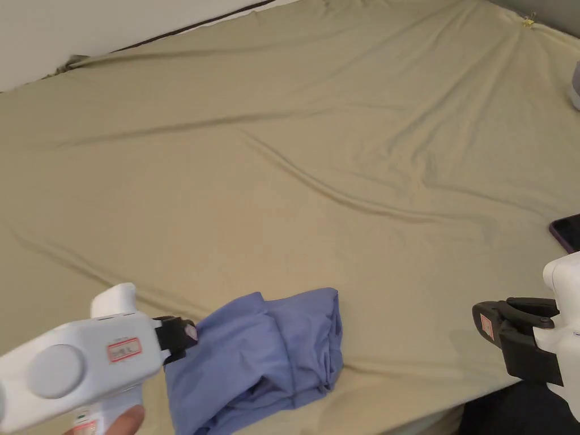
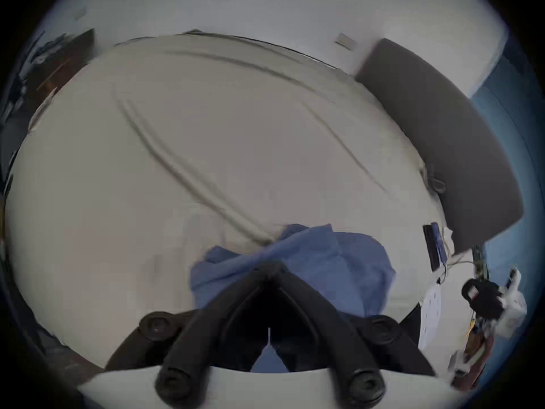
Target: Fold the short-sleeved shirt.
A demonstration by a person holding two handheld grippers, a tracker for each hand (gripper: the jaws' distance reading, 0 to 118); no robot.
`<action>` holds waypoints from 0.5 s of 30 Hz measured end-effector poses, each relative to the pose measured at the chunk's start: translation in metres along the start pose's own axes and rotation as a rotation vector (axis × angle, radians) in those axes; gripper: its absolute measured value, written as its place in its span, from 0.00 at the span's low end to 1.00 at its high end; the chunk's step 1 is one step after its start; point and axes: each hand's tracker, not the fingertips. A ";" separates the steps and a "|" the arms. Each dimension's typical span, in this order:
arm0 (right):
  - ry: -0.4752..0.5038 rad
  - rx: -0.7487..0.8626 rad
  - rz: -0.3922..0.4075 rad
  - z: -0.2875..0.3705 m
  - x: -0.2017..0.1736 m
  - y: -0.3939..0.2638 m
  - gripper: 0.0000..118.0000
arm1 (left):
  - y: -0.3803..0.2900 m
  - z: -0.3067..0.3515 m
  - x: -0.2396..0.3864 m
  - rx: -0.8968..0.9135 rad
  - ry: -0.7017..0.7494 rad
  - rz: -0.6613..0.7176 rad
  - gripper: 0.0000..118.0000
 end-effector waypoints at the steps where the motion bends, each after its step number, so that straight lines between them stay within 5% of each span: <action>1: 0.006 -0.002 -0.003 -0.001 -0.001 -0.001 0.02 | 0.003 -0.010 0.021 -0.067 -0.068 0.012 0.00; 3: 0.011 -0.009 -0.004 -0.002 -0.003 -0.002 0.02 | 0.004 -0.005 0.075 -0.164 -0.191 -0.020 0.00; 6: -0.010 -0.019 0.006 -0.001 -0.006 -0.003 0.02 | 0.015 0.041 0.133 -0.157 -0.140 -0.168 0.00; 15: -0.018 -0.019 0.018 0.001 -0.009 0.005 0.02 | 0.035 0.089 0.128 -0.135 -0.339 -0.249 0.00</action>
